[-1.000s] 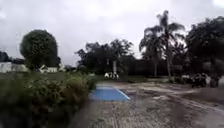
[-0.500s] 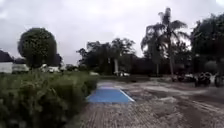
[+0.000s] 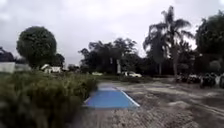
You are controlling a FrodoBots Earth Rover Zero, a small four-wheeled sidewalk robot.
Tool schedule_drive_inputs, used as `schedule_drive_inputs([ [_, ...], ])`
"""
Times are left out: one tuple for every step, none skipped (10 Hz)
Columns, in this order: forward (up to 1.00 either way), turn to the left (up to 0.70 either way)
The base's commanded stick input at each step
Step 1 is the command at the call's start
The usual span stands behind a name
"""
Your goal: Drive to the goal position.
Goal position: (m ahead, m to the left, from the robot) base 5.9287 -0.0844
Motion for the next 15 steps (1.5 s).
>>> schedule_drive_inputs([
  [0.50,0.00],
  [0.50,0.00],
  [0.50,0.00],
  [0.50,0.00],
  [0.50,0.00],
  [0.50,0.00],
  [0.50,0.00],
  [0.50,0.00],
  [0.50,0.00],
  [0.50,0.00],
  [0.50,0.00],
  [0.50,0.00],
  [0.50,0.00],
  [0.50,0.00],
  [0.50,0.00],
])
